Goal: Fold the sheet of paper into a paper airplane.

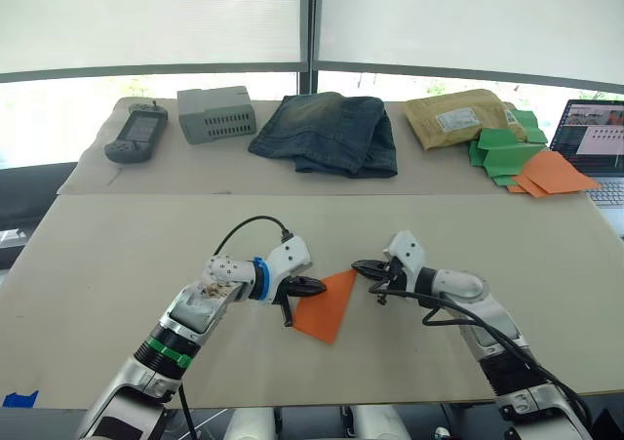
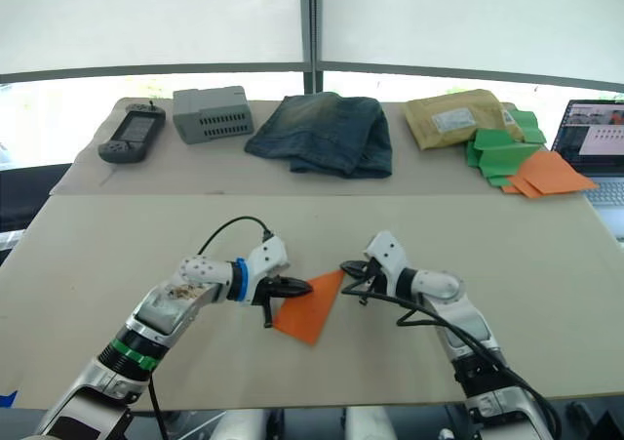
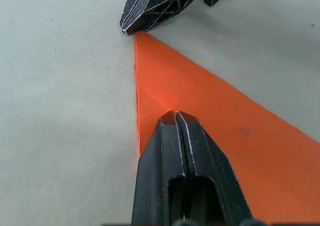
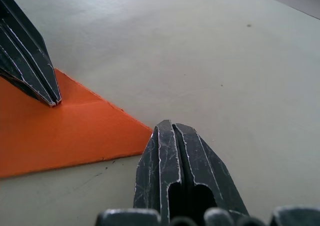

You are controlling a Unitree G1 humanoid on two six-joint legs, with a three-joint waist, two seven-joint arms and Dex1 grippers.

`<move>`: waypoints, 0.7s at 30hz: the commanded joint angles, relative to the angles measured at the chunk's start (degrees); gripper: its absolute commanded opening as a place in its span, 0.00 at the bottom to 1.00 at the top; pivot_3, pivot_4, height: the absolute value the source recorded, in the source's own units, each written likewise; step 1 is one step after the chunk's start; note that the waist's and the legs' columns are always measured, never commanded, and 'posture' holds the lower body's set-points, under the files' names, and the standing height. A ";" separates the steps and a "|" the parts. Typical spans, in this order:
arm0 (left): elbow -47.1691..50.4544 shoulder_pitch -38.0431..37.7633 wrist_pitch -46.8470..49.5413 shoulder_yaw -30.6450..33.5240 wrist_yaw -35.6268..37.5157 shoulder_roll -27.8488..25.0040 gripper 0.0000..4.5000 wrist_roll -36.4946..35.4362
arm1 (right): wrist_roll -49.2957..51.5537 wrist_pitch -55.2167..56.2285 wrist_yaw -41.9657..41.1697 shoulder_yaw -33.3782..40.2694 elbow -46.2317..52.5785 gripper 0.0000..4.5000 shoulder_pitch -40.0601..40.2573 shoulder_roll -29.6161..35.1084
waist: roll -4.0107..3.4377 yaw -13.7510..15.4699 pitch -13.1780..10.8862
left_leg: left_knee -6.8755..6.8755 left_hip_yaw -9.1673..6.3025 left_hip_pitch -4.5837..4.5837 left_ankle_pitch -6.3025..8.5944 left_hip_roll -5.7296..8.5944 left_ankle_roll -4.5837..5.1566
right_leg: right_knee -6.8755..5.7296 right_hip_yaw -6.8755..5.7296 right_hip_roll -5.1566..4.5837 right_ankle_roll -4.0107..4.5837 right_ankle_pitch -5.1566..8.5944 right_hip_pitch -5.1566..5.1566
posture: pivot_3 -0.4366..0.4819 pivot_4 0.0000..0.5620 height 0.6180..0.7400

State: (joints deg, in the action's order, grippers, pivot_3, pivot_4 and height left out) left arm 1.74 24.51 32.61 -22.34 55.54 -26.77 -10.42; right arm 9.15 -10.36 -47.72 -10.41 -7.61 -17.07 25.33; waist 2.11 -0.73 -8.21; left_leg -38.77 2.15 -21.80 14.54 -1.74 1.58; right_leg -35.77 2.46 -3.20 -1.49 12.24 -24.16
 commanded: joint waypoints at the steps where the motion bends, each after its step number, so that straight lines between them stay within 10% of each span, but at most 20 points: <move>1: -2.98 -0.84 0.74 -2.99 0.14 0.22 0.01 2.19 | -0.31 2.13 1.99 1.10 -0.42 0.00 -1.49 -1.80 | -0.01 -0.09 -0.01 | 0.00 0.00 0.00 0.00 0.00 0.00 | -0.01 0.01 0.00 0.05 0.02 -0.01 | 0.48 0.27 0.85; 21: -6.54 2.59 -1.81 -4.21 1.39 2.92 0.01 3.32 | -1.14 -3.71 0.89 -0.88 4.18 0.00 2.12 1.16 | -0.09 0.72 -0.09 | -0.21 0.00 -0.25 0.03 0.16 0.05 | 0.11 0.01 -0.21 0.11 0.13 -0.03 | 0.48 0.27 0.85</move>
State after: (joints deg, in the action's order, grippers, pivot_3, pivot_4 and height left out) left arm -1.88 27.34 30.73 -23.71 57.10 -24.34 -9.19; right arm 9.82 -14.44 -47.99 -11.16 -1.66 -14.70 26.39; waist 2.03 -0.01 -8.30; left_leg -38.99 2.16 -22.04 14.57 -1.56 1.63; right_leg -35.66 2.48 -3.42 -1.39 12.37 -24.17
